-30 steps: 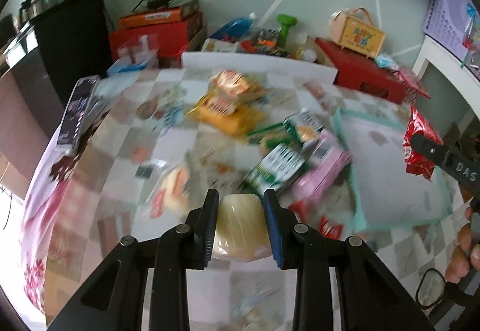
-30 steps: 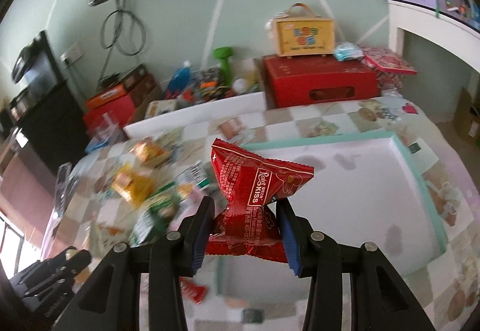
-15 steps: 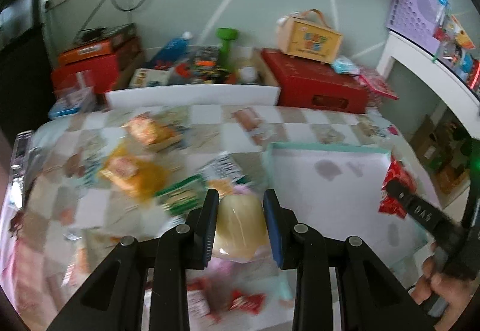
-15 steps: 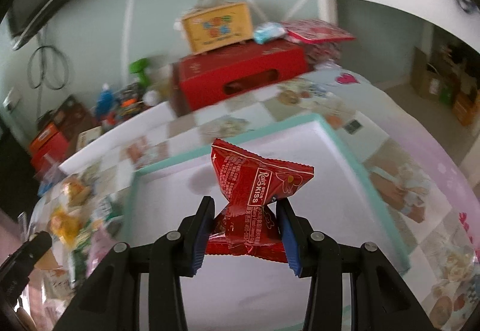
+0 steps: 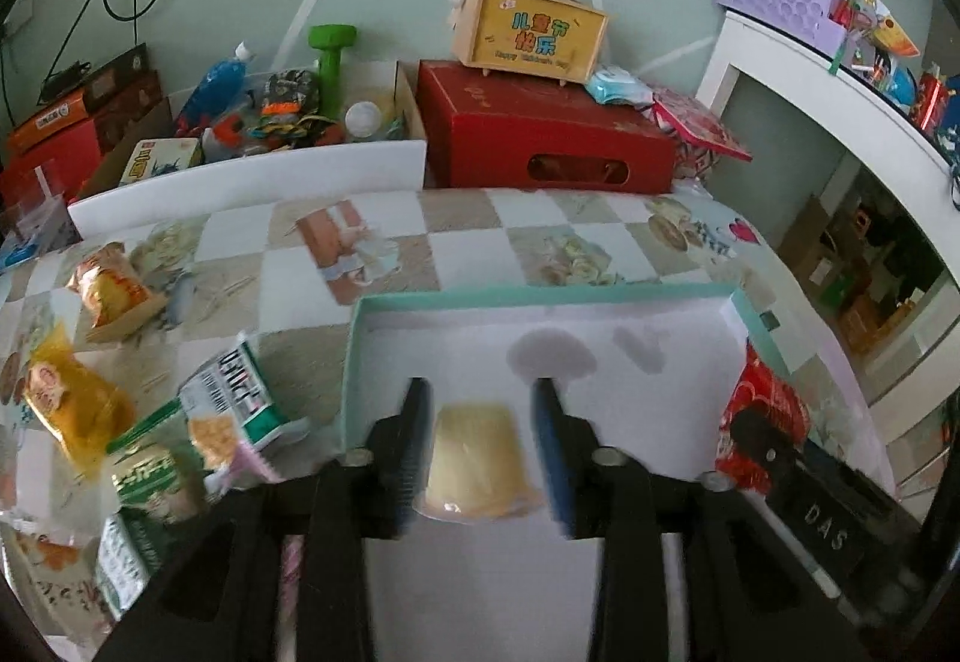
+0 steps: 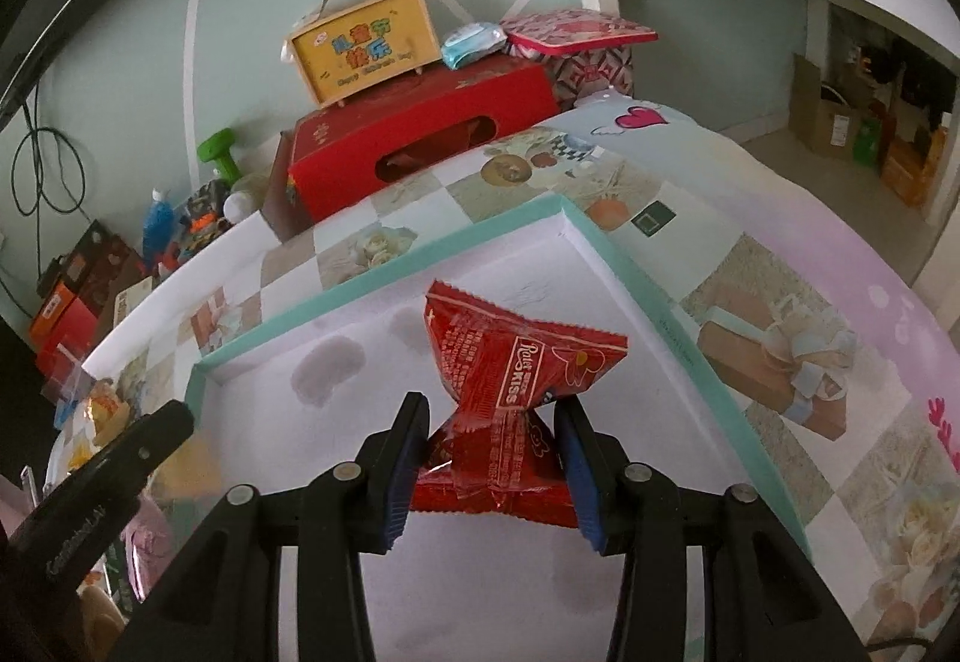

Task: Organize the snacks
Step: 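Carry both held snacks over the white tray and open both grippers, then move the left gripper toward the white-red biscuit pack, then grasp the white-red biscuit pack with the left gripper while the right gripper grasps the small red candy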

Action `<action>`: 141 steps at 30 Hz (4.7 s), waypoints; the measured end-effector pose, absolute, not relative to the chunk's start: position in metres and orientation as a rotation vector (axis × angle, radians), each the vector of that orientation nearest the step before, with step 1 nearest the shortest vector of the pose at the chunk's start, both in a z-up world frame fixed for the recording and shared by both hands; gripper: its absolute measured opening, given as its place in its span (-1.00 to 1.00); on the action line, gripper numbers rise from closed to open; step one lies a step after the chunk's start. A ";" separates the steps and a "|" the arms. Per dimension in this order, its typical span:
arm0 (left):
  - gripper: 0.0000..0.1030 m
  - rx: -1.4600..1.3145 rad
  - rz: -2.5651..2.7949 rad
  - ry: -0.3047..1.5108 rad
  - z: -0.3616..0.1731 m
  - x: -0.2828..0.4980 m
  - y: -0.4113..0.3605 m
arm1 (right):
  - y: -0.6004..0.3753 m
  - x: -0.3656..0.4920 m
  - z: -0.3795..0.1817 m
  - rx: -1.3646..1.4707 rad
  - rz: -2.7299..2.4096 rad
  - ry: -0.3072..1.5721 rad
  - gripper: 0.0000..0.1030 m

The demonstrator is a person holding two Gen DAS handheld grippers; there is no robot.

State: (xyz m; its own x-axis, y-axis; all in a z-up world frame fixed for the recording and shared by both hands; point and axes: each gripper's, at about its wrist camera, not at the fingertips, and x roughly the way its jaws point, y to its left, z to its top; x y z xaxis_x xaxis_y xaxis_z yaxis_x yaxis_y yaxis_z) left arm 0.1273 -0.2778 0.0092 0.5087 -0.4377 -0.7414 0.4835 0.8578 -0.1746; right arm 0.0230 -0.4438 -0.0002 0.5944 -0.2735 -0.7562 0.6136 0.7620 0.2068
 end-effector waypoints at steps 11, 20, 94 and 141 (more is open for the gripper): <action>0.81 0.000 -0.442 0.871 0.015 0.119 -0.237 | -0.430 0.026 0.006 0.414 -0.534 0.808 0.78; 0.99 -0.022 -0.235 0.785 0.035 0.106 -0.167 | -0.406 0.030 0.011 0.294 -0.530 0.822 1.00; 0.99 -0.091 0.039 0.995 -0.006 0.057 -0.030 | -0.248 0.029 -0.007 0.042 -0.107 0.967 1.00; 0.46 -0.115 -0.096 1.130 -0.047 0.071 -0.058 | -0.236 0.033 -0.009 0.013 -0.065 0.933 0.99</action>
